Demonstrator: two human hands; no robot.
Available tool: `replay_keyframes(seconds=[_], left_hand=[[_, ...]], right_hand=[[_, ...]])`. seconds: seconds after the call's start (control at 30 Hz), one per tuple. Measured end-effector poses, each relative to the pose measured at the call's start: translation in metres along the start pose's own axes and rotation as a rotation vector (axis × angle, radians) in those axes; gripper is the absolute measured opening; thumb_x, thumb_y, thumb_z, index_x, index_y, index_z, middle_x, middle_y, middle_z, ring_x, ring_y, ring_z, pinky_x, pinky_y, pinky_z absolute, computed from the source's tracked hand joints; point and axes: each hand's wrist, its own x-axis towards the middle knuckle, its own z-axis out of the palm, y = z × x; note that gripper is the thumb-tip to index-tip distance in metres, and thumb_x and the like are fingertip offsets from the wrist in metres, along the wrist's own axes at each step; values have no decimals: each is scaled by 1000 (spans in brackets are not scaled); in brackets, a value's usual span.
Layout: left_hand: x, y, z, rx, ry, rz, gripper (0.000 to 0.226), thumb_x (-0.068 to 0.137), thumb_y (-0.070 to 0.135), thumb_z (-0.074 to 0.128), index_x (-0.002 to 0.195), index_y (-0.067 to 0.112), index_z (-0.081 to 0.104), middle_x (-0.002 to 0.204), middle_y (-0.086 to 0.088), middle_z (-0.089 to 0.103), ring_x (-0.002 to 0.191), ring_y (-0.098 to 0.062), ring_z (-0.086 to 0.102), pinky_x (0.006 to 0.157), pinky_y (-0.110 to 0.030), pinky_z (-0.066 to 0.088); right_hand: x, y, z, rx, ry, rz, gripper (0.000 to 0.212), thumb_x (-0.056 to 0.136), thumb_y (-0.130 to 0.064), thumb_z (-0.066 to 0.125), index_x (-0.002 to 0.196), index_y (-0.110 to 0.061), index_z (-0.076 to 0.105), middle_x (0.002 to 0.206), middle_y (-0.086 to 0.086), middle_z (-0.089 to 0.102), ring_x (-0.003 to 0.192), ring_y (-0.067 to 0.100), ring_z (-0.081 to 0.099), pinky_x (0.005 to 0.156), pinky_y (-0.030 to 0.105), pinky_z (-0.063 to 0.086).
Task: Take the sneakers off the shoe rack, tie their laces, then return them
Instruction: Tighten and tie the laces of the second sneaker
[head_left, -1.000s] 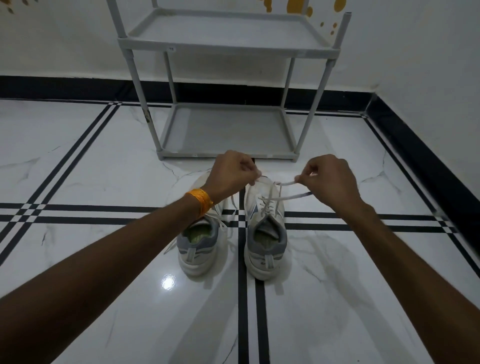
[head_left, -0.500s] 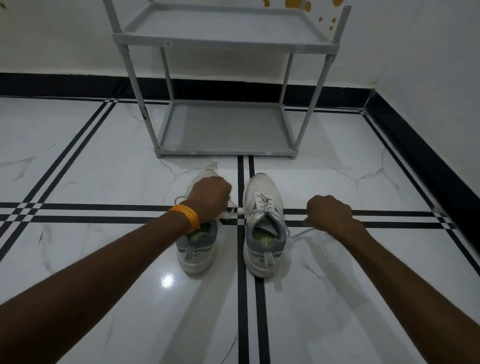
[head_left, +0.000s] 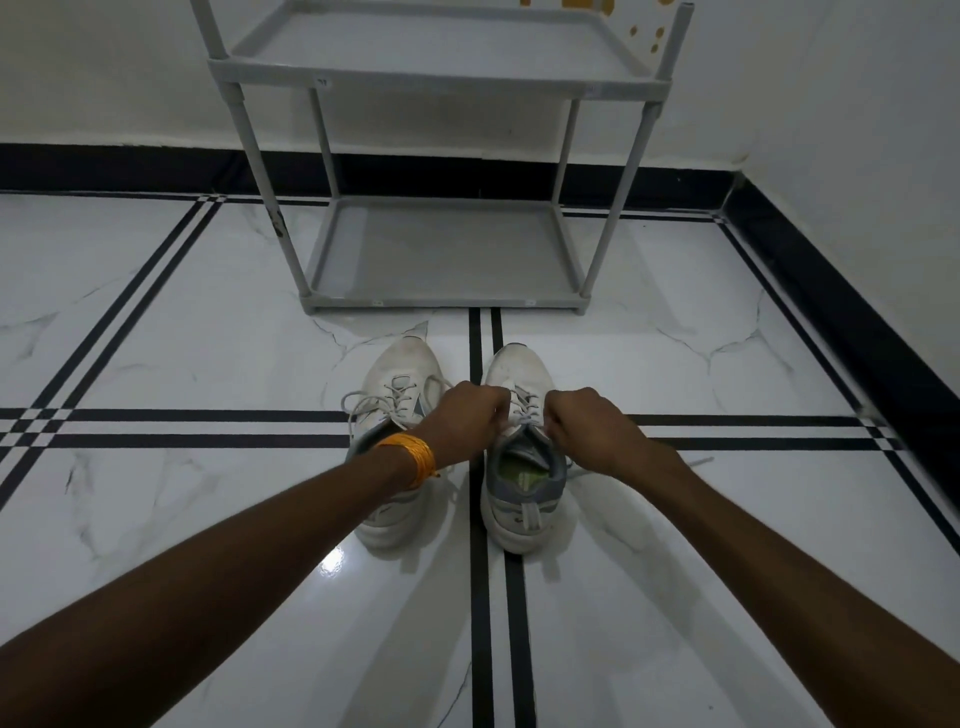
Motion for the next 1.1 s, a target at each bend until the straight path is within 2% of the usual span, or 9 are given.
replay_keyframes(seconds=[0.1, 0.27, 0.47, 0.57, 0.7, 0.77, 0.9, 0.97, 1.1], left_hand=[[0, 0, -10, 163, -11, 70, 8, 81, 5, 58, 86, 9, 63, 82, -13, 68, 77, -28, 62, 70, -38, 53], [-11, -11, -17, 269, -21, 112, 10, 78, 1, 61, 82, 10, 59, 79, -11, 67, 67, -22, 51, 59, -31, 40], [-14, -13, -16, 270, -47, 109, 12, 75, -4, 59, 81, 6, 58, 80, -15, 66, 76, -30, 58, 60, -30, 38], [-16, -13, -15, 267, -57, 110, 10, 76, -4, 57, 82, 4, 58, 82, -19, 65, 77, -34, 59, 63, -37, 43], [-18, -11, -17, 259, -84, 62, 8, 80, 2, 59, 87, 3, 62, 87, -19, 68, 84, -33, 62, 71, -37, 49], [-17, -11, -23, 228, -111, 21, 6, 84, 11, 61, 85, 6, 65, 86, -15, 70, 83, -30, 64, 71, -32, 49], [-13, -16, -49, 53, -154, -96, 36, 94, 36, 54, 75, 9, 67, 74, -9, 67, 67, -20, 60, 66, -32, 46], [-13, -15, -63, -242, -184, -162, 41, 94, 41, 54, 85, 7, 74, 88, -7, 72, 81, -18, 64, 78, -33, 48], [-20, -2, -65, -767, -197, -184, 38, 97, 36, 52, 99, 3, 71, 119, 1, 70, 114, -12, 59, 99, -28, 42]], right_hand=[[-6, 2, 2, -152, 45, -57, 20, 91, -13, 54, 109, -4, 50, 105, 20, 64, 89, 35, 60, 65, 32, 30], [-16, 9, 11, -206, 72, -128, 34, 83, -2, 55, 116, -4, 49, 106, 19, 65, 96, 36, 61, 66, 31, 29], [-11, 7, 17, -196, 76, -118, 26, 90, -6, 50, 116, -3, 49, 106, 19, 66, 95, 37, 61, 66, 32, 32], [-14, 4, 16, -167, 44, -73, 22, 89, -3, 47, 111, -3, 50, 106, 20, 65, 95, 37, 60, 66, 32, 31], [-9, 7, 13, -36, -2, 24, 14, 91, -9, 56, 102, -2, 61, 102, 18, 68, 96, 34, 63, 67, 32, 38], [-7, 11, 7, 72, -61, 68, 17, 90, -18, 64, 94, -1, 69, 94, 16, 71, 90, 30, 65, 70, 33, 44], [-11, 14, -23, 498, -139, 118, 20, 87, -23, 67, 76, -6, 72, 88, 15, 73, 78, 18, 60, 65, 27, 42], [-16, 9, -35, 877, -109, 114, 19, 90, -23, 65, 76, -11, 72, 94, 11, 74, 86, 16, 64, 75, 25, 45], [-11, -2, -31, 1267, 12, 149, 23, 96, -25, 58, 96, -6, 72, 109, 5, 74, 108, 23, 66, 95, 36, 51]])
